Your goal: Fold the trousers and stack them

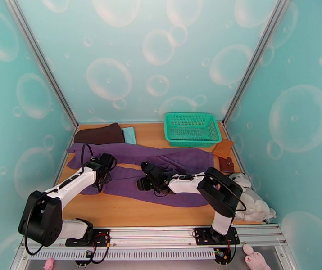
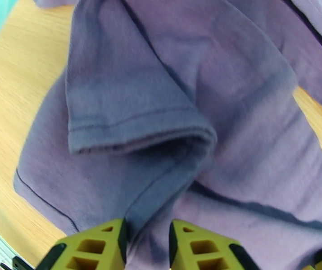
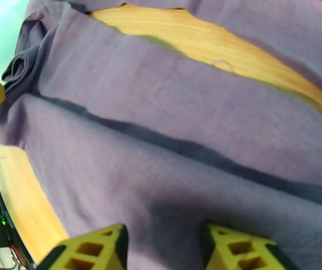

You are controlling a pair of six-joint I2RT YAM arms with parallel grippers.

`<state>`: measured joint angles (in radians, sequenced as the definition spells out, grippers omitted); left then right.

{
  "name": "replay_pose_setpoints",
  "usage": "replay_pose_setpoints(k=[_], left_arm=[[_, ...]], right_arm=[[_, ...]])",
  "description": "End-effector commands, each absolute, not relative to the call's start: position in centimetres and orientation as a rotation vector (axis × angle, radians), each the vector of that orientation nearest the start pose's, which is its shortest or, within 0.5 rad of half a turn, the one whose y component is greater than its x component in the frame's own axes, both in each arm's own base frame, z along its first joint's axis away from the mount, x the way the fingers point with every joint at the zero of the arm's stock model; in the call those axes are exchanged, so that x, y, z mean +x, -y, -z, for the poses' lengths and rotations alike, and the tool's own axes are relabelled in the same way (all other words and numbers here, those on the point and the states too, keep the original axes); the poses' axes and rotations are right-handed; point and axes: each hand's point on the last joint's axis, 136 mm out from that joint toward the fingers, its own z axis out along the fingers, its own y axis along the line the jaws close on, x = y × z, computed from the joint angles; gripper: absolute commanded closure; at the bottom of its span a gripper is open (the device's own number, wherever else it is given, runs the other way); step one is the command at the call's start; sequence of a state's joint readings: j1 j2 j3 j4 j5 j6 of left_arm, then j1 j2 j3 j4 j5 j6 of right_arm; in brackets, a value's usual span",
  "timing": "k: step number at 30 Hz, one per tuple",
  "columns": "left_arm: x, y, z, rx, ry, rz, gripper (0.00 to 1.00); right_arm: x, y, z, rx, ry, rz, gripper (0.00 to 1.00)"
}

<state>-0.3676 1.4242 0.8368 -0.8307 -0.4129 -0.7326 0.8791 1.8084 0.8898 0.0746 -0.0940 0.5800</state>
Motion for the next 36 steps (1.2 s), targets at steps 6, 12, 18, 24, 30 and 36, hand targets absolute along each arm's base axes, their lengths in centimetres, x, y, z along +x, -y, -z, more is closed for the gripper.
replay_pose_setpoints(k=[6, 12, 18, 24, 30, 36], left_arm=[[27.2, 4.0, -5.6, -0.49, -2.709, -0.381, 0.66], [27.7, 4.1, -4.0, -0.452, -2.734, -0.417, 0.65], [29.0, 4.8, -3.5, -0.448, -2.729, -0.415, 0.64], [28.5, 5.0, -2.4, -0.445, -2.759, -0.406, 0.66], [27.4, 4.3, -2.0, -0.479, -2.769, -0.439, 0.75], [27.1, 3.5, -2.3, -0.509, -2.757, -0.46, 0.84]], right_arm=[[24.4, -25.2, 2.7, -0.243, -2.786, -0.376, 0.52], [24.4, -24.3, 1.6, -0.236, -2.759, -0.349, 0.52], [24.5, -24.9, 1.7, -0.242, -2.758, -0.364, 0.52], [24.5, -24.7, 1.7, -0.244, -2.755, -0.356, 0.52], [24.5, -24.7, 1.8, -0.25, -2.757, -0.352, 0.52], [24.5, -24.6, 1.9, -0.25, -2.759, -0.345, 0.52]])
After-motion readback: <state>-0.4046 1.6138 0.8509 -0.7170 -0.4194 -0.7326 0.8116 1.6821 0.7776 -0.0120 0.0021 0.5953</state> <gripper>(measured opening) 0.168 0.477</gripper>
